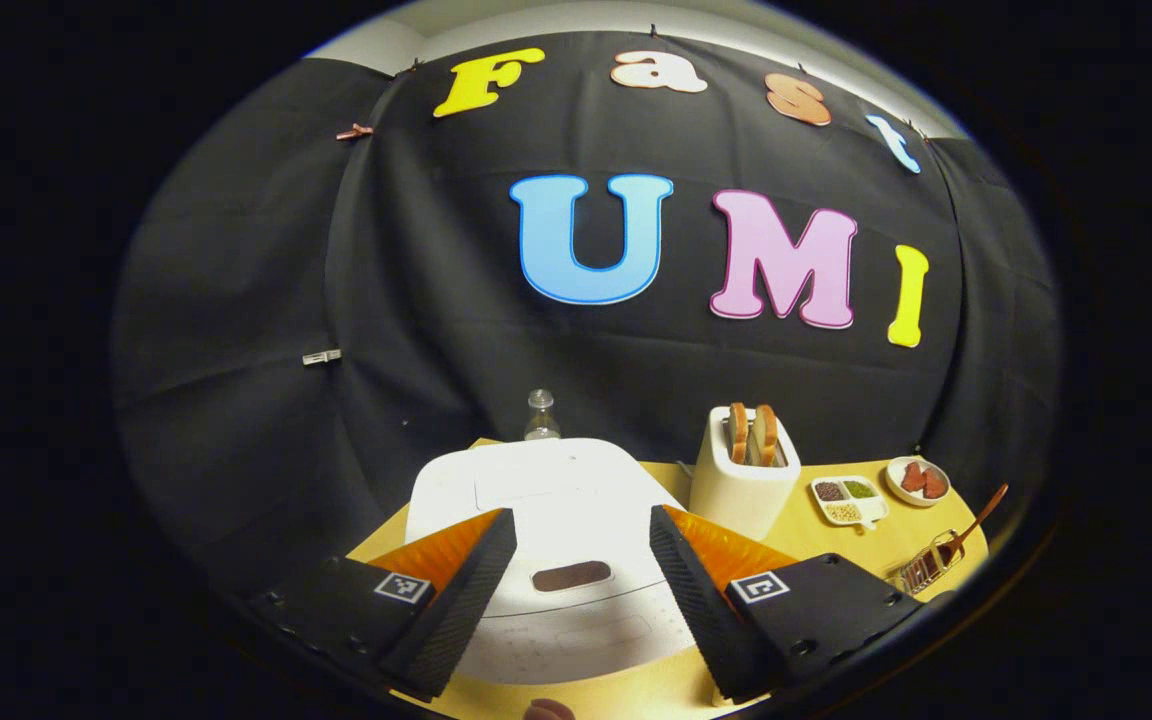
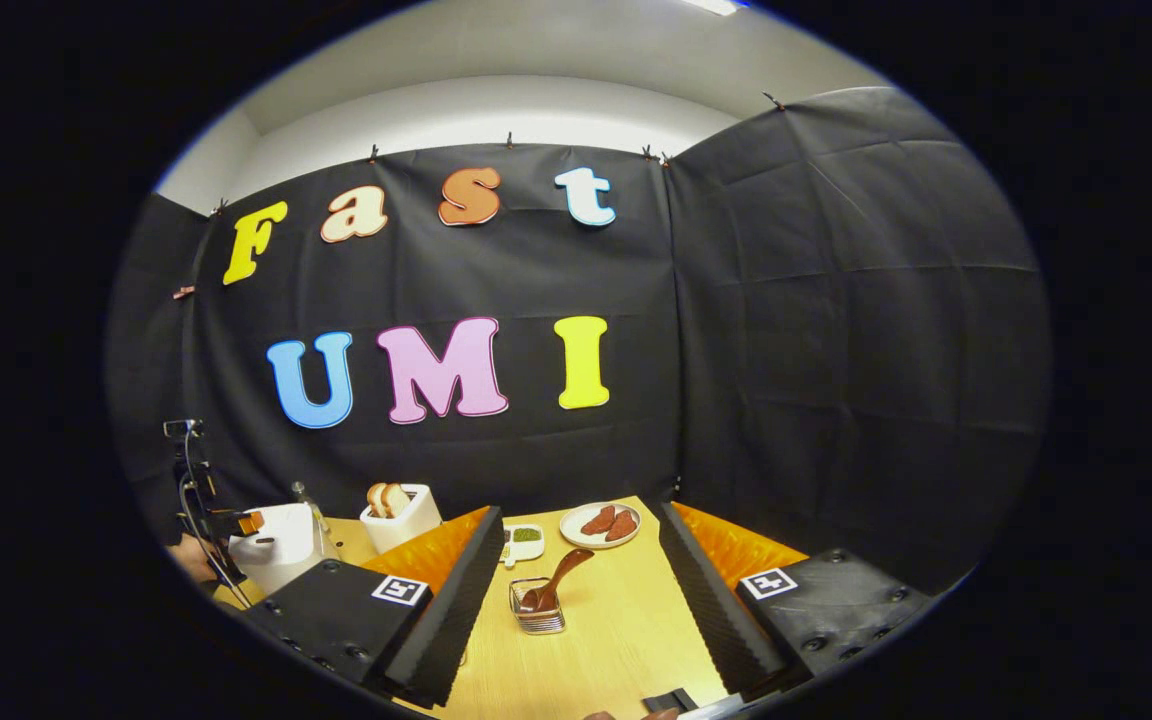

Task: Close the left gripper, press the button to open the rice cooker; take a wooden spoon from the chopstick holder with the right hand, scoop a spoonful of rice and pour it into the rice cooker, then put the wooden spoon back into the chopstick holder.

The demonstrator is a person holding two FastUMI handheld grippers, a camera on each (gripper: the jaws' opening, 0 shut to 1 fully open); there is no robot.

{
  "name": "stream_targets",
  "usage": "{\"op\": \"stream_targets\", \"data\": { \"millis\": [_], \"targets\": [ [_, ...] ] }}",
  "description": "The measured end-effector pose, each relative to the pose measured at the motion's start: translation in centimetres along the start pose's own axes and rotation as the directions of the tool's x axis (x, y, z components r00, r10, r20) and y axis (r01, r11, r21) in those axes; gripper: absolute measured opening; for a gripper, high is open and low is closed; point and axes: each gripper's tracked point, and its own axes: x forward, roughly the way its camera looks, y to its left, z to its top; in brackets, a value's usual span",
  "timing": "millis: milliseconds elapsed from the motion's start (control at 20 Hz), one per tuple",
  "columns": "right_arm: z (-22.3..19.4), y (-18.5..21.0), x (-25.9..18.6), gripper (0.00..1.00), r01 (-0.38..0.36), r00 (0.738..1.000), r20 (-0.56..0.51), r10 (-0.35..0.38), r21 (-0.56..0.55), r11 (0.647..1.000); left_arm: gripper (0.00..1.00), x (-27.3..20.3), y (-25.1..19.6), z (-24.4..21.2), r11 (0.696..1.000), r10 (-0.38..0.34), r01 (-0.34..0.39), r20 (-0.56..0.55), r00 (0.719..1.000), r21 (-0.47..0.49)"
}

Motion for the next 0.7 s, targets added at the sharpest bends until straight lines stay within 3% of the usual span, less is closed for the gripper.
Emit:
{"op": "stream_targets", "data": {
  "millis": [700],
  "targets": [
    [1.4, 5.4, 0.7, 0.97, -0.056, 0.997, 0.047, 0.061, -0.095, 0.994, 0.94, -13.0, 1.4, 7.2, 0.985, -0.157, 0.166, 0.189, 0.969, -0.034]
  ]
}}
